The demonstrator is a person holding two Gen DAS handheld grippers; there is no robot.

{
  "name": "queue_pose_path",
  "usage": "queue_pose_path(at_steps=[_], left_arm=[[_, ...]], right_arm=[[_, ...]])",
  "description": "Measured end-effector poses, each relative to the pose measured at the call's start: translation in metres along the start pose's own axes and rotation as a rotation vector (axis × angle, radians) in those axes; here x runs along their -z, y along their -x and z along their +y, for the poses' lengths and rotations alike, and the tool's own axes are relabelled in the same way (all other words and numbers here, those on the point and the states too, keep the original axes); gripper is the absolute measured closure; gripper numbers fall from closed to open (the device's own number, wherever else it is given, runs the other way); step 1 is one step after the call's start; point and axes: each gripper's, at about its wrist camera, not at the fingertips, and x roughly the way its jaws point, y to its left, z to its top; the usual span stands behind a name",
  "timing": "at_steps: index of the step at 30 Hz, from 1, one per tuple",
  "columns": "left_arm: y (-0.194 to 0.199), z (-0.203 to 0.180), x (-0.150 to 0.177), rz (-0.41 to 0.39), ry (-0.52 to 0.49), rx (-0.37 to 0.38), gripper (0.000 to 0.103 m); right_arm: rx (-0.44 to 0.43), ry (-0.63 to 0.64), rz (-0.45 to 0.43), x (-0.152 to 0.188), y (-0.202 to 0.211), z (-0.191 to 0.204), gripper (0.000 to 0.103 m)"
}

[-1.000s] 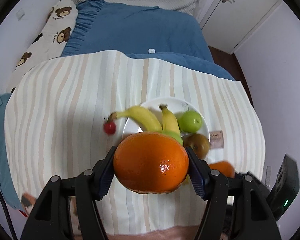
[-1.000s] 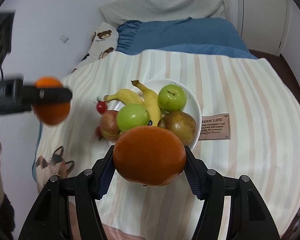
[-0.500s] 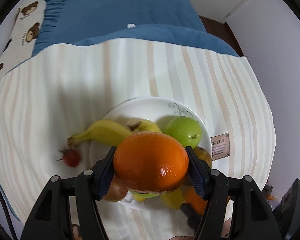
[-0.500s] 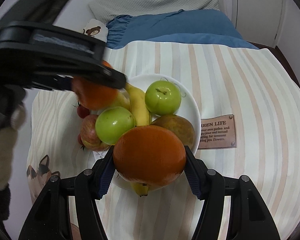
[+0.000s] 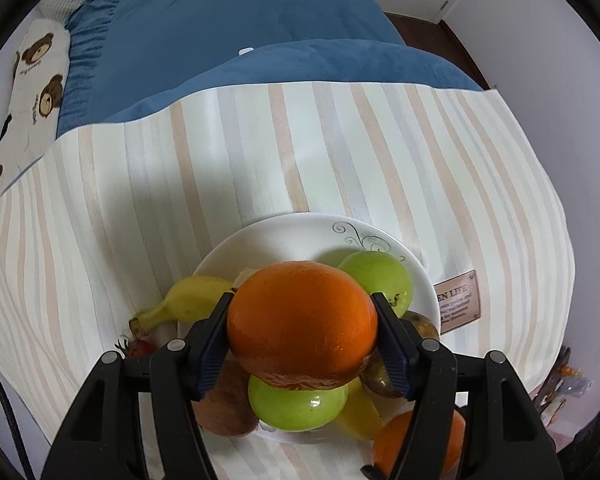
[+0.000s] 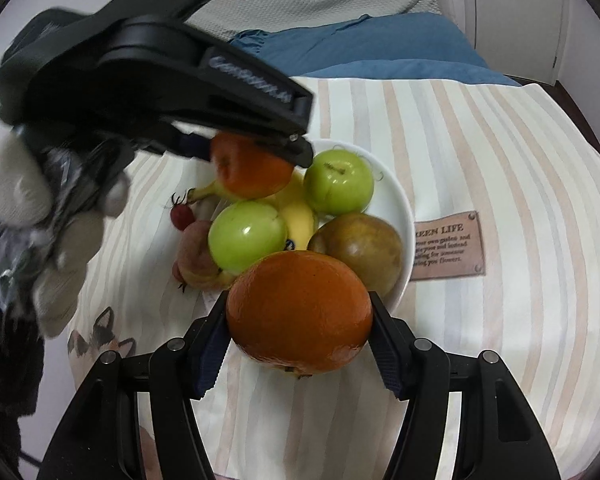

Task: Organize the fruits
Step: 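Carry both oranges onto the fruit pile on the plate and open both tools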

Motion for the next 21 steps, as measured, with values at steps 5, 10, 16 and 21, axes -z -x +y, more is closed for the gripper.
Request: queue_pose_path(at_steps=[5, 10, 16, 21], left_arm=[[-0.003, -0.003, -0.001, 0.0, -0.022, -0.014, 0.039], [-0.008, -0.001, 0.005, 0.019, -0.017, 0.007, 0.038], [-0.021, -0.002, 0.013, 0.053, -0.005, 0.02, 0.037], [-0.035, -0.001, 0.021, 0.087, -0.02, -0.039, 0.037]], right_arm=[[-0.004, 0.013, 0.021, 0.004, -0.011, 0.011, 0.037], [0.007, -0.01, 0.04, 0.003, -0.026, 0.011, 0.037], [0.001, -0.049, 0.027, 0.0, -0.031, 0.009, 0.036], [0.005, -0.089, 0.03, 0.0, -0.034, 0.005, 0.034]])
